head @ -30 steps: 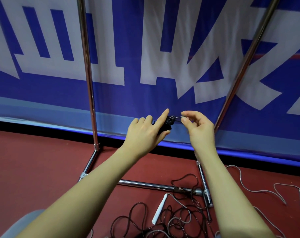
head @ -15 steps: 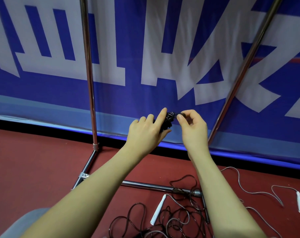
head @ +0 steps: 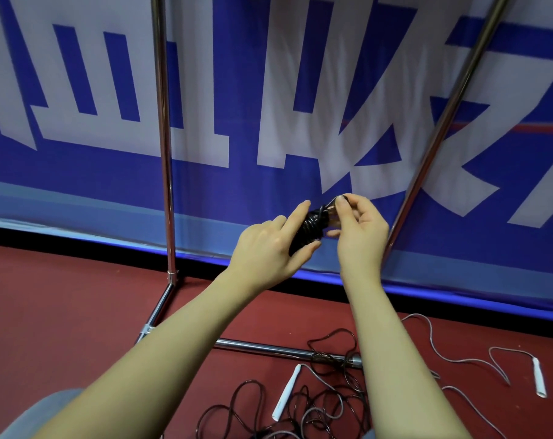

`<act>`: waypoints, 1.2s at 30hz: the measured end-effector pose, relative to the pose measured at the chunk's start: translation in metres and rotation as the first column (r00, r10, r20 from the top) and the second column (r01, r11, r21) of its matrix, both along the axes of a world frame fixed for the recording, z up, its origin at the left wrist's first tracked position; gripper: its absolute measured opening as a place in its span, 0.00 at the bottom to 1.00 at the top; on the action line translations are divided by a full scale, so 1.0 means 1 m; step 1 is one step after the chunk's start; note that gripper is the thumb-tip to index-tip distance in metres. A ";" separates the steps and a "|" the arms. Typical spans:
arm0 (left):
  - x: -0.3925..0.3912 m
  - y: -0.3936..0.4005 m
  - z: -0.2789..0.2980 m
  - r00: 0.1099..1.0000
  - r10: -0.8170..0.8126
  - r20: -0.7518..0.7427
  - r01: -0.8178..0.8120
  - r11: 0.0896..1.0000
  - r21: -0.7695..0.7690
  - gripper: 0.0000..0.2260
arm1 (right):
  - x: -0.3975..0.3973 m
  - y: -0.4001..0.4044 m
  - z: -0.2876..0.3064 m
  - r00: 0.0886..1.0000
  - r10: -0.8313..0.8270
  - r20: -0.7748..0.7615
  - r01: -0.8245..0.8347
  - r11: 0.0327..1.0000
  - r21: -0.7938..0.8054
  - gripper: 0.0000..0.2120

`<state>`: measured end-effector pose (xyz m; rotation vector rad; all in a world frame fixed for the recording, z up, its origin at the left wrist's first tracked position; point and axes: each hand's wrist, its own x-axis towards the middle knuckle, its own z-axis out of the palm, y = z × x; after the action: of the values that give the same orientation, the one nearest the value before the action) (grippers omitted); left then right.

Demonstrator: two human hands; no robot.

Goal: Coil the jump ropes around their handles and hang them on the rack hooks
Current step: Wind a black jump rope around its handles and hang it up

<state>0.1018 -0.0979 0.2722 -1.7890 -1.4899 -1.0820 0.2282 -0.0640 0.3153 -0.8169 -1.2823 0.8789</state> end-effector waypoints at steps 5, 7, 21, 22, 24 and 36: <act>0.002 -0.005 0.001 1.000 0.021 0.000 -0.021 1.000 0.000 0.26 | -0.007 -0.005 0.005 0.994 -0.039 -0.105 0.035 0.999 -0.042 0.10; 0.002 -0.009 0.003 1.000 0.016 0.003 -0.016 1.000 0.010 0.26 | -0.007 -0.005 0.008 0.992 -0.046 -0.114 0.041 0.998 -0.052 0.09; -0.020 -0.032 0.022 0.988 0.106 -0.114 -0.097 0.992 0.081 0.26 | -0.014 -0.031 0.034 0.991 0.095 -0.092 -0.101 0.993 -0.067 0.07; -0.022 -0.036 0.027 0.982 0.132 -0.134 -0.122 0.989 0.084 0.27 | -0.015 -0.035 0.038 0.993 0.100 -0.070 -0.103 0.994 -0.042 0.07; -0.025 -0.044 0.039 0.970 0.182 -0.161 -0.170 0.982 0.088 0.28 | -0.018 -0.044 0.046 0.994 0.107 -0.020 -0.107 0.994 0.017 0.07; -0.035 -0.058 0.148 0.953 0.245 -0.180 -0.200 0.951 0.234 0.29 | -0.031 -0.061 0.148 0.988 0.155 -0.017 -0.151 0.978 0.141 0.08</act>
<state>0.0672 -0.1563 0.4199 -1.4943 -1.3572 -0.8761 0.1973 -0.1248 0.4633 -0.5993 -1.3791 0.9083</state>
